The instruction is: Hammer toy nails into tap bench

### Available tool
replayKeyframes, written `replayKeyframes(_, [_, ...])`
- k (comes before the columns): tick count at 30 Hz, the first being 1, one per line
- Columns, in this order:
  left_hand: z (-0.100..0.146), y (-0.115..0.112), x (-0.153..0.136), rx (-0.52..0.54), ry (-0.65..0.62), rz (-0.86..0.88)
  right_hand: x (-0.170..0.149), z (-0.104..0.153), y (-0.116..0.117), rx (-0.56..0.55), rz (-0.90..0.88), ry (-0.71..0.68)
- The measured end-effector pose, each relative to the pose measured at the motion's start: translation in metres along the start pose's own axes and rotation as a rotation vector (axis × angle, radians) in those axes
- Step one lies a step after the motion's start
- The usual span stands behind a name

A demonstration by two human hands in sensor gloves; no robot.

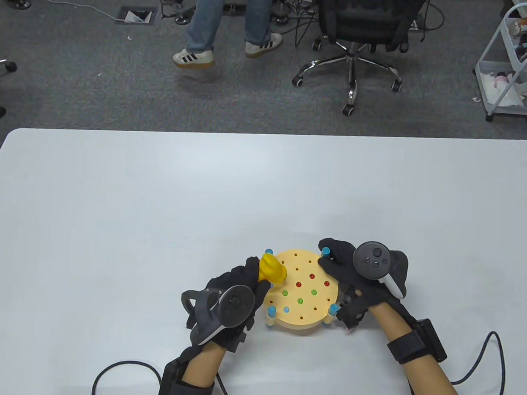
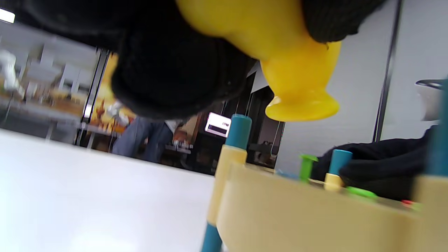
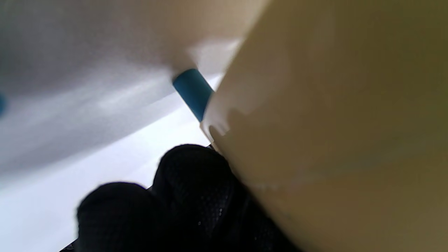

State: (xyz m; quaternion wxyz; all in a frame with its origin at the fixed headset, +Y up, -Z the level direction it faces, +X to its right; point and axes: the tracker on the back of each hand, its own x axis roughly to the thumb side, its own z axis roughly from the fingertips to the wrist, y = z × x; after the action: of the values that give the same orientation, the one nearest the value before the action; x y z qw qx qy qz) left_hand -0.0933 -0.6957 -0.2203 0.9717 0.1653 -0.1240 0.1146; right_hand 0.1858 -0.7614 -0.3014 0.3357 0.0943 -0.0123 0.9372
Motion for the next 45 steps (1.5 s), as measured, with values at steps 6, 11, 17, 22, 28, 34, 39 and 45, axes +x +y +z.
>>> replayKeyframes(6, [-0.014, -0.005, 0.041, -0.072, -0.162, -0.401, 0.001, 0.0, 0.001, 0.007, 0.007, -0.003])
replayKeyframes(11, [-0.024, -0.013, 0.034, -0.313, -0.044, -0.342, 0.002, 0.001, 0.002, 0.004, 0.018, -0.005])
replayKeyframes(17, [-0.007, 0.007, 0.017, 0.001, -0.025, -0.092, 0.002, 0.001, 0.001, 0.014, 0.017, -0.005])
replayKeyframes(22, [0.005, 0.025, -0.019, 0.038, 0.057, 0.08, -0.008, 0.011, -0.034, -0.018, -0.086, 0.045])
replayKeyframes(28, [0.004, 0.024, -0.066, 0.028, 0.231, 0.28, -0.028, 0.04, -0.032, 0.019, 0.311, 0.19])
replayKeyframes(34, [0.004, 0.019, -0.075, -0.016, 0.268, 0.269, -0.001, 0.041, 0.007, 0.077, 0.559, 0.16])
replayKeyframes(39, [0.004, 0.021, -0.074, -0.009, 0.254, 0.253, 0.003, 0.046, 0.018, 0.109, 0.715, 0.178])
replayKeyframes(45, [0.004, 0.02, -0.074, -0.01, 0.252, 0.256, 0.003, 0.049, 0.017, 0.129, 0.746, 0.1])
